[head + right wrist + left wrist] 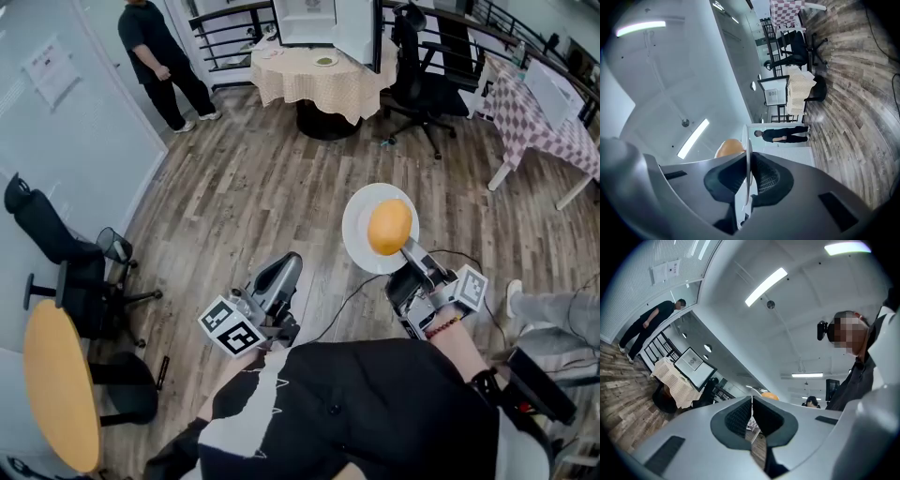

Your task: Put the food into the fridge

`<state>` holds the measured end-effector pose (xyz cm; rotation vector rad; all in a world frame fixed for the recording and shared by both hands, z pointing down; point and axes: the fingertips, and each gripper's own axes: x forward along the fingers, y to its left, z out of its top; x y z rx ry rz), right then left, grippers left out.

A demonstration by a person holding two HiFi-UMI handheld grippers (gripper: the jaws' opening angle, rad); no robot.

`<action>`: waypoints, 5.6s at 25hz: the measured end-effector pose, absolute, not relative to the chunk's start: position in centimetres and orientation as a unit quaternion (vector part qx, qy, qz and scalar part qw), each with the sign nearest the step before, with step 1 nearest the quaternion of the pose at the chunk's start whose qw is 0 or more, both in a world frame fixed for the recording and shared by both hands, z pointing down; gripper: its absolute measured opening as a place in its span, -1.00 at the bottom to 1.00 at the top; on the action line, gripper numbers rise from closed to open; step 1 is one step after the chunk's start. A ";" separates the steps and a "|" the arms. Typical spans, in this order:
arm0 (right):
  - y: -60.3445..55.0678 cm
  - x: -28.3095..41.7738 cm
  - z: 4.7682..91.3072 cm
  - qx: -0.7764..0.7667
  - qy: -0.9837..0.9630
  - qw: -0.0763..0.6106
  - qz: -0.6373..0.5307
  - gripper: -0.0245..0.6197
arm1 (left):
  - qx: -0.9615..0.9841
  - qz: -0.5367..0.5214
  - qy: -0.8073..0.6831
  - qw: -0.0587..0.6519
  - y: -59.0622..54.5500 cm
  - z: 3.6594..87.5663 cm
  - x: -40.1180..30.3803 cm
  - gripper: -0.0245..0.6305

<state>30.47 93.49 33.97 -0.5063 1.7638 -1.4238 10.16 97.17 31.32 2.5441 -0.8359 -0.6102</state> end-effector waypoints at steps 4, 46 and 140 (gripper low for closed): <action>92.1 28.5 34.5 -0.196 0.686 0.400 -0.575 -0.82 | 0.908 -0.212 -0.308 0.190 96.0 31.4 8.2 -0.86; 65.3 11.3 39.4 -0.150 0.643 0.404 -0.634 -0.82 | 0.873 -0.212 -0.380 0.219 73.0 36.0 -5.5 -0.86; -32.6 10.7 41.1 -0.270 0.610 0.463 -0.584 -0.82 | 0.925 -0.192 -0.213 0.250 -31.0 34.8 -6.5 -0.86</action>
